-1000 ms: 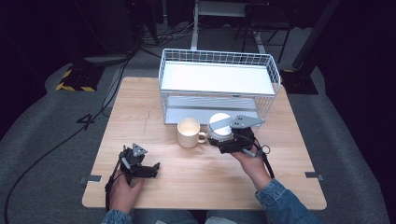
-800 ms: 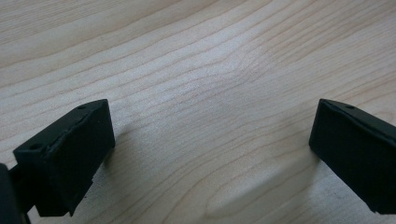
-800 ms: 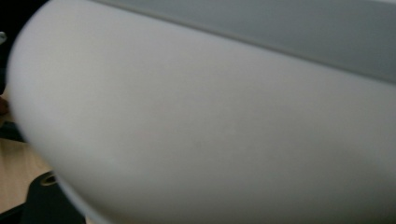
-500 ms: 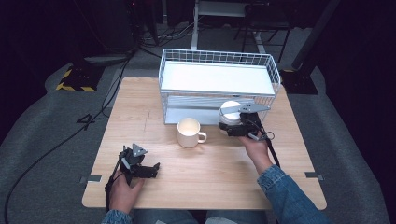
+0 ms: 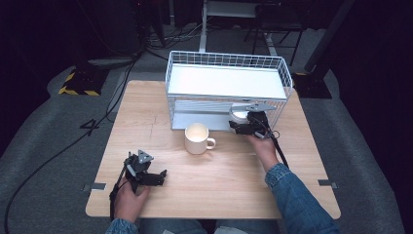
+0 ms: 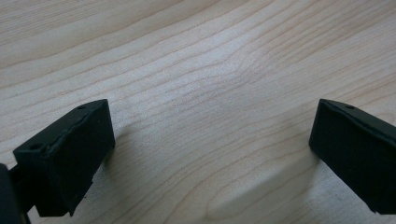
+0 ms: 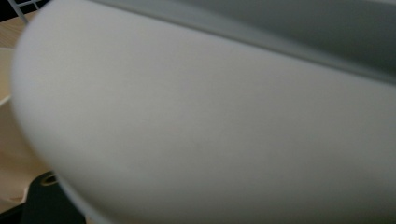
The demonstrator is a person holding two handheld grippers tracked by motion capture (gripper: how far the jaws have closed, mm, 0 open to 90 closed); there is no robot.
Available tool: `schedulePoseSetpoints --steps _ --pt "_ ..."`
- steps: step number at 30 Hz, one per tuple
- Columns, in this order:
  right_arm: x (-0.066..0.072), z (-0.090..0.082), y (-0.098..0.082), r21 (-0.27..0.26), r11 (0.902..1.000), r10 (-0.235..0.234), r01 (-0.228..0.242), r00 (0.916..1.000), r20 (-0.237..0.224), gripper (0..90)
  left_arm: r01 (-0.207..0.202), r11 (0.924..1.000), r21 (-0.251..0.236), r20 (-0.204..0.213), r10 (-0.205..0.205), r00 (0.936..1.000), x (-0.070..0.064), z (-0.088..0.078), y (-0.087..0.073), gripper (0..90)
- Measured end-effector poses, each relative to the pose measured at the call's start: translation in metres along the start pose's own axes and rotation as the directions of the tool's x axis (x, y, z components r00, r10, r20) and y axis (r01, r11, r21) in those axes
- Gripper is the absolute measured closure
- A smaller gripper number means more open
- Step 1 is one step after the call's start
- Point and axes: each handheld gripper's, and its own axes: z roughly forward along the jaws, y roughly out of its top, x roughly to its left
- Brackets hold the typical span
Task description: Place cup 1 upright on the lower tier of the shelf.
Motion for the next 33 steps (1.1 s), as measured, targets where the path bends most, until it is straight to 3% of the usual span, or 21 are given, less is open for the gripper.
schedulePoseSetpoints --steps 20,33 --pt "-0.009 0.033 -0.007 -0.011 0.9996 0.026 -0.026 0.9981 0.056 18.8 0.0 1.0 0.0 0.0 0.0 1.0 0.0 0.0 0.0 0.6" --pt "-0.019 0.042 -0.005 -0.044 0.9976 0.056 -0.053 0.9958 0.072 18.8 0.0 1.0 0.0 0.0 0.0 1.0 0.0 0.0 0.0 0.6"
